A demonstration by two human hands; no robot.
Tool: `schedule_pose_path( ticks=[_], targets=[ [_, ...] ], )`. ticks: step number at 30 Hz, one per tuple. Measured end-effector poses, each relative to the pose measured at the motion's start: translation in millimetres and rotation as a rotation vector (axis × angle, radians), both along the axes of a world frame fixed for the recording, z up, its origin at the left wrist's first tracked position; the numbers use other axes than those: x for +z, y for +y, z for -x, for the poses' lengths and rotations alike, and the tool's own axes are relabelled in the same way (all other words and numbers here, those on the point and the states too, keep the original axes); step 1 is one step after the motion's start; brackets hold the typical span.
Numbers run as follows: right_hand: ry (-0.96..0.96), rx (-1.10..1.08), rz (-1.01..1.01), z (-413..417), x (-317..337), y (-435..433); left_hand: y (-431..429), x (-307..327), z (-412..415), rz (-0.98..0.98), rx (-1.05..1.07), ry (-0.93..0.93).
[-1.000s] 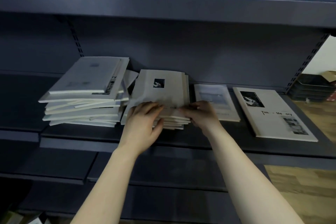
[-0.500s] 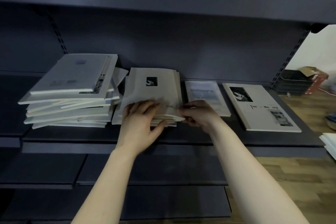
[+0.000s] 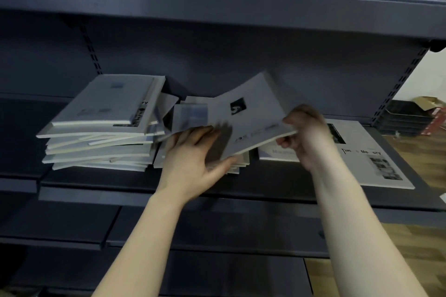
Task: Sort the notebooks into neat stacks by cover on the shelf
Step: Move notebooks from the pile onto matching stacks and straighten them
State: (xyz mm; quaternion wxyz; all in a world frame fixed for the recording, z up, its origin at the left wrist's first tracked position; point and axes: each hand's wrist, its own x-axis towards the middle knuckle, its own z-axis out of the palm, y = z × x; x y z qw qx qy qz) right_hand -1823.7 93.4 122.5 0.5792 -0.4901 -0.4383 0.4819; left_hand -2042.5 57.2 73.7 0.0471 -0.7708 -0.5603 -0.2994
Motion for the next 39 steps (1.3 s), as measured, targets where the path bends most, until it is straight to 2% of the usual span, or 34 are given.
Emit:
schedule_pose_path(
  ticks=[5, 9, 10, 13, 17, 18, 20, 22, 23, 28, 35, 37, 39],
  targets=[
    [-0.095, 0.063, -0.168, 11.2, 31.5, -13.2, 3.4, 23.2, -34.4, -0.017, -0.063, -0.074],
    [-0.045, 0.109, -0.176, 14.2, 33.3, -18.3, 7.9, 31.8, -60.7, -0.120, -0.029, 0.065],
    [-0.014, 0.128, -0.174, 13.4, 32.0, -17.4, 8.5, 31.1, -64.7, -0.118, -0.030, 0.038],
    [0.118, 0.209, -0.133, 8.5, 21.5, -10.1, 12.0, 28.0, -68.5, -0.116, -0.033, -0.205],
    [-0.166, 0.168, 0.082, 3.7, -21.2, 1.1, 14.8, 25.9, -77.2, -0.265, -0.030, -0.383],
    [-0.111, 0.231, 0.152, 3.5, -31.7, 1.7, 15.1, 25.2, -82.4, -0.274, -0.026, -0.466],
    [0.187, 0.354, 0.234, 1.2, -45.3, 2.3, 15.1, 22.5, -96.0, -0.258, -0.033, -0.647],
    [0.438, 0.395, 0.236, -5.8, -49.6, 3.3, 13.7, 18.0, -109.0, -0.259, -0.044, -0.741],
    [0.486, 0.396, 0.227, -10.2, -51.6, 3.8, 13.7, 15.7, -113.8, -0.275, -0.050, -0.755],
    [0.439, 0.232, 0.147, -36.0, -55.1, 5.1, 19.2, 7.3, -126.7, -0.272, -0.111, -0.689],
    [0.396, -0.016, 0.088, -109.9, -51.8, 18.0, 26.1, -7.0, -152.1, 0.011, -0.269, -0.714],
    [0.339, -0.060, 0.088, -147.3, -52.8, 24.4, 26.4, -20.2, -154.3, 0.060, -0.235, -0.554],
    [0.204, -0.104, 0.074, -187.1, -53.2, 28.2, 27.4, -33.6, -153.7, 0.075, -0.162, -0.300]
  ],
)
